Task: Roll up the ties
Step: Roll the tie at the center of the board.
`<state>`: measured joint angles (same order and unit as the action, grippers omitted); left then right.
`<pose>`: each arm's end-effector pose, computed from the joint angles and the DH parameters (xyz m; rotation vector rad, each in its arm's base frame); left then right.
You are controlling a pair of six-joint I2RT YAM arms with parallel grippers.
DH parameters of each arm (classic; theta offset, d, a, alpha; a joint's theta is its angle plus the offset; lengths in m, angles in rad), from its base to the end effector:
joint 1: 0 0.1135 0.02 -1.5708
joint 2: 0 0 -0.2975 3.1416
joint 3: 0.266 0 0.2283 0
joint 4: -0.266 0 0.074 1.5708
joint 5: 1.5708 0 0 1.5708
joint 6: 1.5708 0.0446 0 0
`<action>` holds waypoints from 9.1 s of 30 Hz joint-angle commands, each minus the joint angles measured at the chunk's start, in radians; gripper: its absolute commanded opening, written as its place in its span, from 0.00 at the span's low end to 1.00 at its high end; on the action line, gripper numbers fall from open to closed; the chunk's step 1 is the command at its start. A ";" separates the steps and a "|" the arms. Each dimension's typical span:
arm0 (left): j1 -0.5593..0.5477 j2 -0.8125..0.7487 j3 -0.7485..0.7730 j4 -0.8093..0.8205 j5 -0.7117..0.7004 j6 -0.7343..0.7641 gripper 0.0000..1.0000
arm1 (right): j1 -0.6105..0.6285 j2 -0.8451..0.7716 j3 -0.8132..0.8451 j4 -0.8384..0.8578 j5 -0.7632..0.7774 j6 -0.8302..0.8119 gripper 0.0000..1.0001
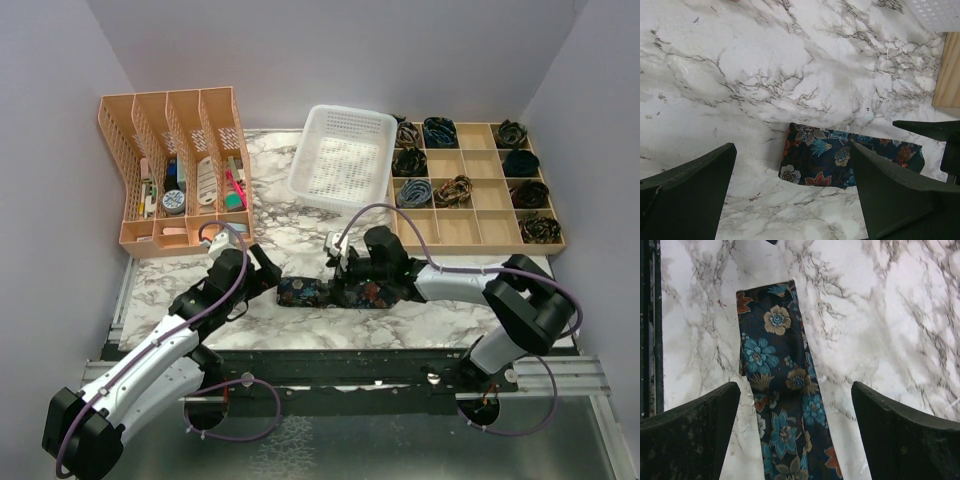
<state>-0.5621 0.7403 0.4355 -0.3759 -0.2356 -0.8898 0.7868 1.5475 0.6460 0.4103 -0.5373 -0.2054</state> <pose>0.1068 -0.0550 0.2314 -0.4984 2.2265 -0.5197 0.1927 0.2256 0.2224 -1.2937 1.6684 0.9071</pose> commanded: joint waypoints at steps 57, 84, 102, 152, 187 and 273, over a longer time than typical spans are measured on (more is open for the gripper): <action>0.024 -0.038 -0.058 0.016 0.037 0.056 0.99 | 0.121 -0.068 0.127 -0.207 0.584 0.614 1.00; 0.055 0.078 -0.037 0.083 0.171 0.134 0.99 | 0.115 0.092 0.215 -0.461 0.521 0.942 0.68; 0.073 0.145 -0.086 0.271 0.347 0.134 0.99 | 0.115 0.121 0.223 -0.503 0.563 0.928 0.57; 0.076 0.369 -0.095 0.443 0.510 0.124 0.49 | 0.115 0.114 0.203 -0.499 0.494 0.901 0.53; -0.304 0.560 0.445 -0.302 -0.189 0.193 0.32 | -0.064 -0.189 0.102 -0.608 0.661 0.899 0.78; -0.203 0.203 0.114 0.138 0.064 0.140 0.99 | -0.255 -0.463 -0.135 -0.138 0.126 0.471 0.90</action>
<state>-0.8223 0.9802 0.6029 -0.2695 -0.2745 -0.7540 0.5053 1.1213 0.5461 0.1947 -0.3756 0.3855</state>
